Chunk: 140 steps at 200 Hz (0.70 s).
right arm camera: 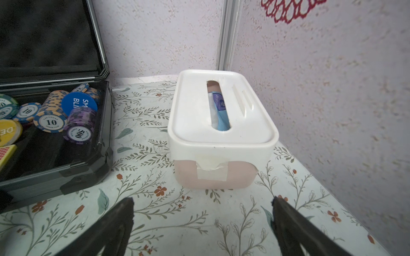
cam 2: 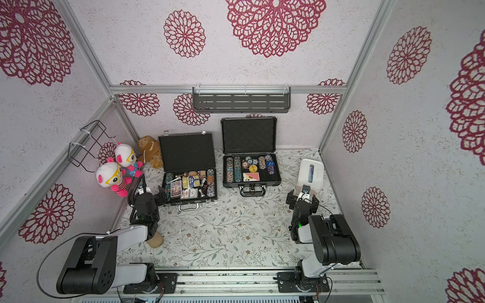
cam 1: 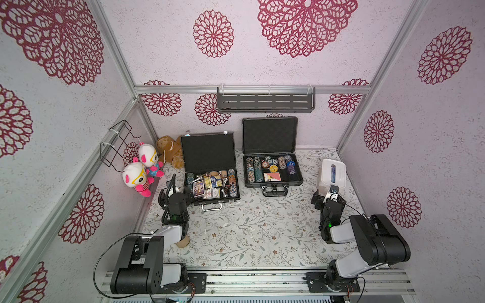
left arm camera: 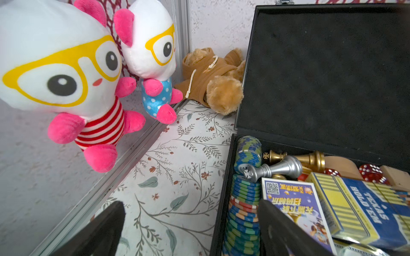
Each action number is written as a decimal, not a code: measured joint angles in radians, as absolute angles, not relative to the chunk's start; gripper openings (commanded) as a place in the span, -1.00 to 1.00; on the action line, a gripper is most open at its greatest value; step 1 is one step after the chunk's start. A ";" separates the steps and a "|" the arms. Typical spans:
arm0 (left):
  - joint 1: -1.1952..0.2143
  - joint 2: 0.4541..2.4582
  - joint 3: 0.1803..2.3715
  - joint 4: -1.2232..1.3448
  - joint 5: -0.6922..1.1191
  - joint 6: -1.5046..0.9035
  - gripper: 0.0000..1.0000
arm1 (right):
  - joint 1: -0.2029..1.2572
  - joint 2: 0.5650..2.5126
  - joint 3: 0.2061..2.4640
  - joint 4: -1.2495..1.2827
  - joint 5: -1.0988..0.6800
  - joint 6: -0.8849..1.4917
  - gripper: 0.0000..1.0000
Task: Open the poker set cases
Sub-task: Reset both arms
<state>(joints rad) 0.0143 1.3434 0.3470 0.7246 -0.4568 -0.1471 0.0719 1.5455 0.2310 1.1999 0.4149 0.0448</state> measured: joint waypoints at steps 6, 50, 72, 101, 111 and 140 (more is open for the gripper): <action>0.025 1.343 0.347 0.736 -0.447 -0.147 0.94 | 0.072 1.546 0.231 1.200 0.415 0.045 0.98; 0.093 1.486 0.289 1.000 -0.389 -0.172 0.94 | 0.072 1.546 0.231 1.200 0.414 0.045 0.98; 0.104 1.575 0.234 1.084 -0.371 -0.175 0.94 | 0.072 1.546 0.231 1.200 0.414 0.045 0.98; 0.104 1.565 0.293 1.045 -0.379 -0.186 0.94 | 0.072 1.546 0.231 1.200 0.414 0.045 0.98; 0.102 1.565 0.357 0.994 -0.376 -0.184 0.94 | 0.072 1.546 0.231 1.200 0.414 0.045 0.98; 0.091 1.549 0.400 0.977 -0.349 -0.171 0.94 | 0.072 1.546 0.231 1.200 0.414 0.045 0.98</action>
